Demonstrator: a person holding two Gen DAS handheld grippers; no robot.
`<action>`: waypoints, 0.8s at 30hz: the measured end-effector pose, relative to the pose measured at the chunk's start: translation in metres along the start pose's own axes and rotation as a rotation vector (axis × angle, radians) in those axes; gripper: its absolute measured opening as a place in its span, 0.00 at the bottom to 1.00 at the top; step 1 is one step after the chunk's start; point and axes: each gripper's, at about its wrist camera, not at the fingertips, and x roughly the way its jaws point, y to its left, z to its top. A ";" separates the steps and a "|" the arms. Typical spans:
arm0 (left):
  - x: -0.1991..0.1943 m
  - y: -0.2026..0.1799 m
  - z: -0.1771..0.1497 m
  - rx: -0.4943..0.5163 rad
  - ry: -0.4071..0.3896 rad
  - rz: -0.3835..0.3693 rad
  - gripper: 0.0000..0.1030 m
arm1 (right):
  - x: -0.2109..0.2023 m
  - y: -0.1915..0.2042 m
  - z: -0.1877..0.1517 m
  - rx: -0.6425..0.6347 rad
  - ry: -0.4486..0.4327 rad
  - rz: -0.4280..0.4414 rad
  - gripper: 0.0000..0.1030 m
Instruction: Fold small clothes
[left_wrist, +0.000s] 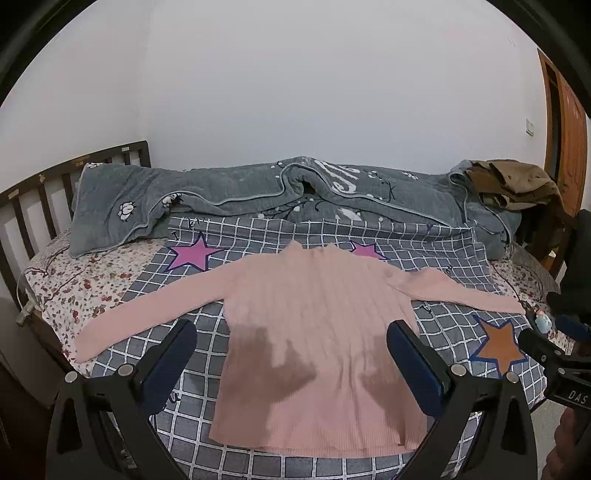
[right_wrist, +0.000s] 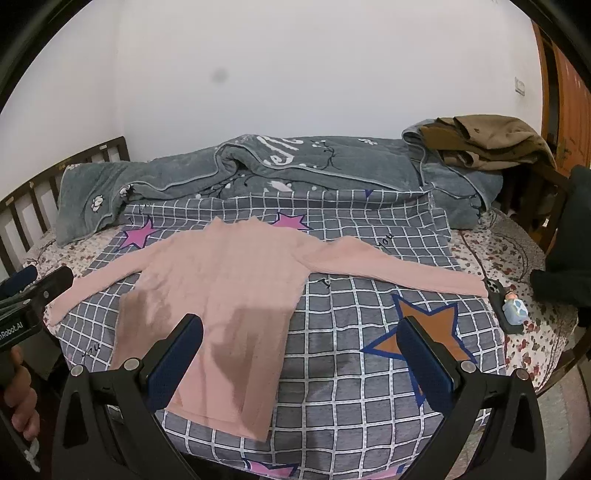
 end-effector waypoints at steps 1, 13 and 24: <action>0.001 0.001 0.001 0.000 0.000 0.001 1.00 | 0.000 0.000 0.001 0.001 0.000 -0.001 1.00; 0.008 0.003 0.007 0.019 -0.004 -0.001 1.00 | 0.007 0.007 0.008 0.003 0.005 -0.011 1.00; 0.020 0.014 0.013 0.001 0.008 -0.018 1.00 | 0.016 0.015 0.014 0.004 0.009 -0.008 1.00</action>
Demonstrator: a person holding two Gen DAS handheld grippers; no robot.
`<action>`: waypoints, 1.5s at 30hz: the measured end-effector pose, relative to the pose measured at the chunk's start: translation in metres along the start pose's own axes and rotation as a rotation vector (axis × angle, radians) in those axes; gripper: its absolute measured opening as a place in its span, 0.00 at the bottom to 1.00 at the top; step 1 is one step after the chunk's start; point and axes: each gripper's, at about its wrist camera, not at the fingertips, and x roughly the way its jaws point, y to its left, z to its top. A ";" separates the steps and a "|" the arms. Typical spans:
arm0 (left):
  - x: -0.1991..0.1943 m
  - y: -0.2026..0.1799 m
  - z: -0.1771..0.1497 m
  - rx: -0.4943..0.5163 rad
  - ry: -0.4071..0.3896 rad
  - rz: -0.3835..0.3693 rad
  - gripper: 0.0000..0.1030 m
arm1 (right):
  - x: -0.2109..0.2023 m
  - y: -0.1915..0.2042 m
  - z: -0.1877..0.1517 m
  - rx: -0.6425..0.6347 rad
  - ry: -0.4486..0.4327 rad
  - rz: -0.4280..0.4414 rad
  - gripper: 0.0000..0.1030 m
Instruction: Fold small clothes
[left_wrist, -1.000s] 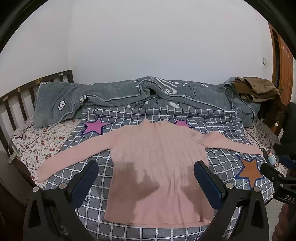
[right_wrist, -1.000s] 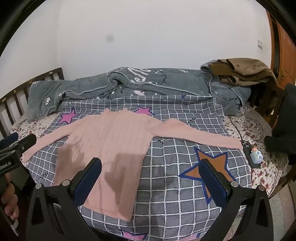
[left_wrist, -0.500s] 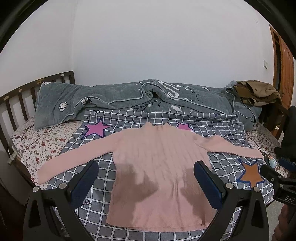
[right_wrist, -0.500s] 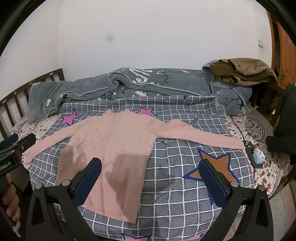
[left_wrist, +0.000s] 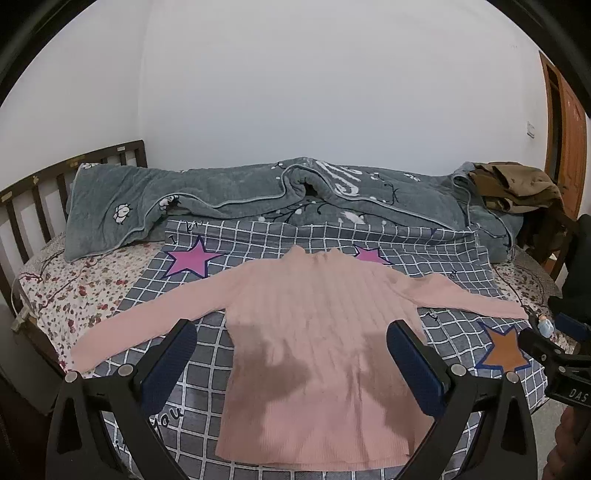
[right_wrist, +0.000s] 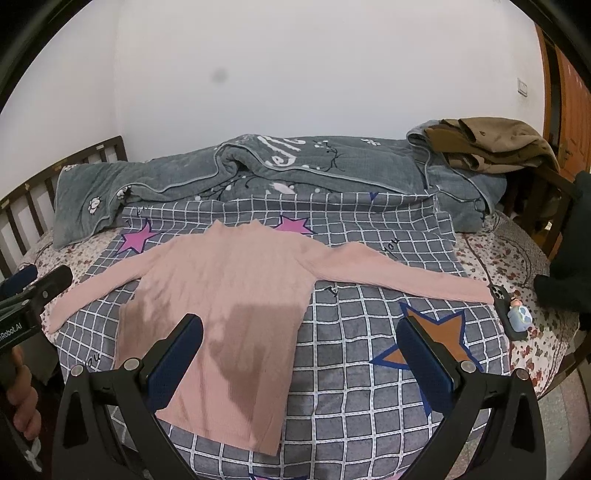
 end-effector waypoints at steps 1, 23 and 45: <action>0.000 0.000 0.000 0.000 0.001 0.001 1.00 | 0.001 0.001 0.000 0.003 0.001 0.004 1.00; -0.008 -0.006 0.003 0.019 -0.021 0.005 1.00 | -0.005 -0.003 0.002 -0.005 -0.007 0.000 1.00; 0.010 -0.006 0.007 0.009 -0.003 0.012 1.00 | 0.004 -0.008 0.010 0.011 -0.044 -0.021 1.00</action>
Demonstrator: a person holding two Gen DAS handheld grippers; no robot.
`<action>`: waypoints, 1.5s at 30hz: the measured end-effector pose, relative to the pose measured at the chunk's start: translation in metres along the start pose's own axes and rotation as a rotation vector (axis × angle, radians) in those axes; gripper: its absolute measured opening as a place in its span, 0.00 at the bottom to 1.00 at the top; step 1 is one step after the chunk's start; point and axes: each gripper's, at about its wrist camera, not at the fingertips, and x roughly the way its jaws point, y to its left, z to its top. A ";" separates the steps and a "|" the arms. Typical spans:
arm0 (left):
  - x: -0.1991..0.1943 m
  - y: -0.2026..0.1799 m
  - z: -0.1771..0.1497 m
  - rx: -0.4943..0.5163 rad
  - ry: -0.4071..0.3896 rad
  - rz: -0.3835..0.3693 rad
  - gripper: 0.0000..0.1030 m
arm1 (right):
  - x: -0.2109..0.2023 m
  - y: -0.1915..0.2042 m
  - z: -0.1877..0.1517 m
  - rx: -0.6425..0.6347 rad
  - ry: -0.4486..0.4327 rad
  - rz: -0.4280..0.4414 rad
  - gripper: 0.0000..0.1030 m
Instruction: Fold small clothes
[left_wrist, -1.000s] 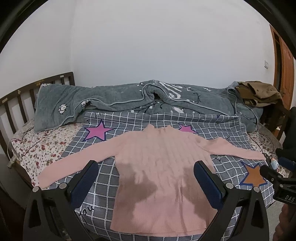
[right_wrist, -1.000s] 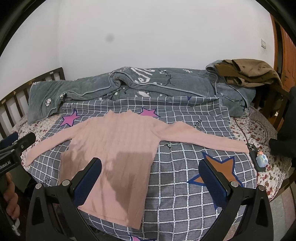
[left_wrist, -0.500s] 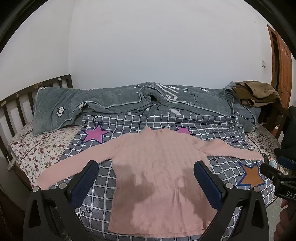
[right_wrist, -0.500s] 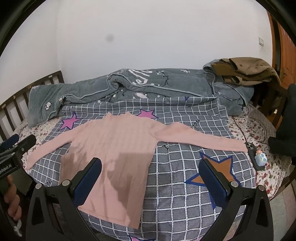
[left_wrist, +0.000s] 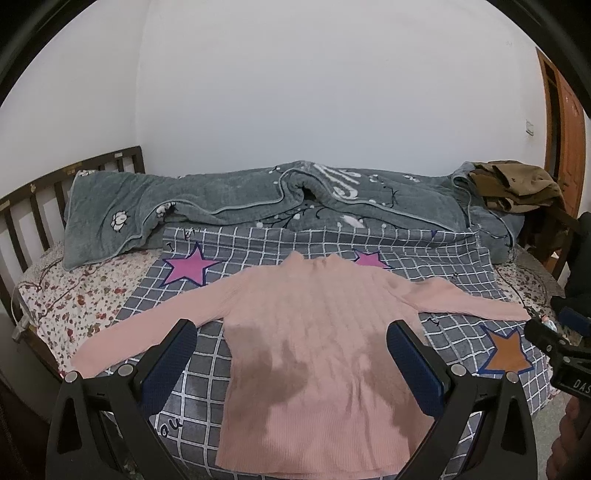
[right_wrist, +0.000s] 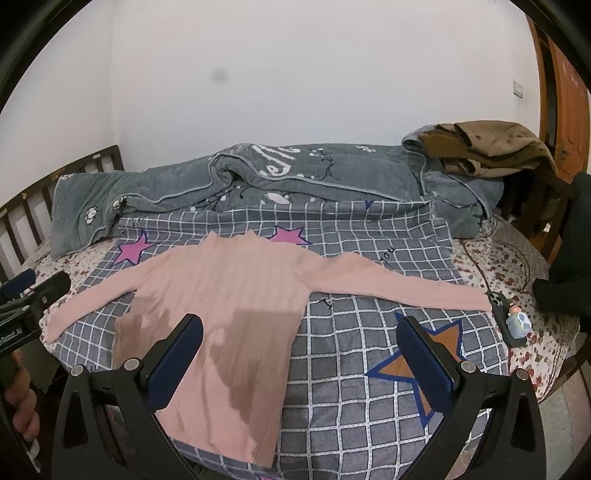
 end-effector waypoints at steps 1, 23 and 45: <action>0.002 0.002 -0.001 -0.008 0.003 0.004 1.00 | 0.001 0.001 0.000 -0.002 -0.002 0.000 1.00; 0.145 0.215 -0.107 -0.410 0.269 0.152 0.98 | 0.121 0.069 -0.015 -0.050 0.078 0.152 0.97; 0.195 0.360 -0.142 -0.821 0.184 0.221 0.57 | 0.176 0.089 -0.039 -0.029 0.188 0.120 0.96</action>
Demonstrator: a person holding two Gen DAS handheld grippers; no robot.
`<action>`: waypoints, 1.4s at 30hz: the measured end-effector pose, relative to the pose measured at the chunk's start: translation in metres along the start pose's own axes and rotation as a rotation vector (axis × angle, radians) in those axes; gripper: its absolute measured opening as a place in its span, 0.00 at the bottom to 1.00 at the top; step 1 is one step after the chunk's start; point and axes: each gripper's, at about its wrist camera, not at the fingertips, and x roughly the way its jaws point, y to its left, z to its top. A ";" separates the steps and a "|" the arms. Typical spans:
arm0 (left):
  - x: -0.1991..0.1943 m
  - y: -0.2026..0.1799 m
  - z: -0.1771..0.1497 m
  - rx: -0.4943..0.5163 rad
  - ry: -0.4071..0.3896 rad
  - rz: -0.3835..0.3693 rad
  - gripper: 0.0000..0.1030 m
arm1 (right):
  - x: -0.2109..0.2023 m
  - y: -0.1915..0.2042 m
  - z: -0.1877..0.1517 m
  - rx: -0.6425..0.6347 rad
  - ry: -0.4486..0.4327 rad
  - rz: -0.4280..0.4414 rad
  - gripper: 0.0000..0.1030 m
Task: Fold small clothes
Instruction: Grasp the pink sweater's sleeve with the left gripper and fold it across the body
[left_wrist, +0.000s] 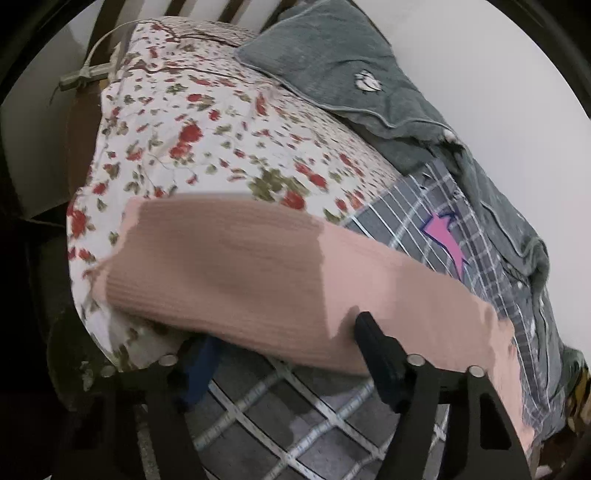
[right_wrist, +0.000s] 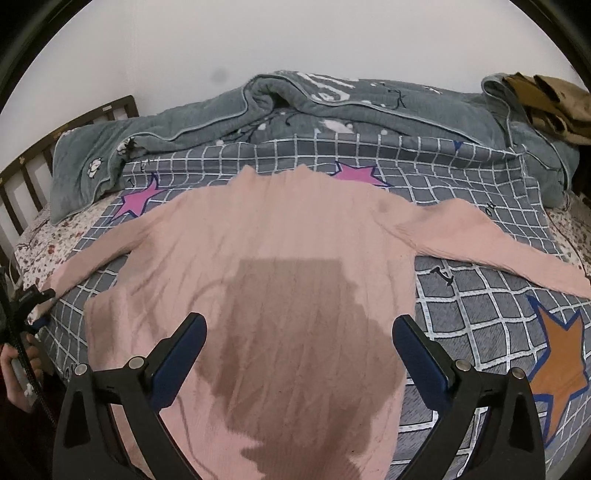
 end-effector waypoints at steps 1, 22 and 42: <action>-0.001 0.001 0.002 0.001 -0.007 0.010 0.52 | 0.000 -0.002 0.000 0.006 0.000 -0.002 0.96; -0.100 -0.265 -0.012 0.565 -0.242 -0.090 0.07 | -0.044 -0.080 -0.008 0.009 -0.108 -0.033 0.96; 0.002 -0.485 -0.308 0.991 0.150 -0.288 0.08 | -0.063 -0.177 -0.045 0.062 -0.066 -0.145 0.96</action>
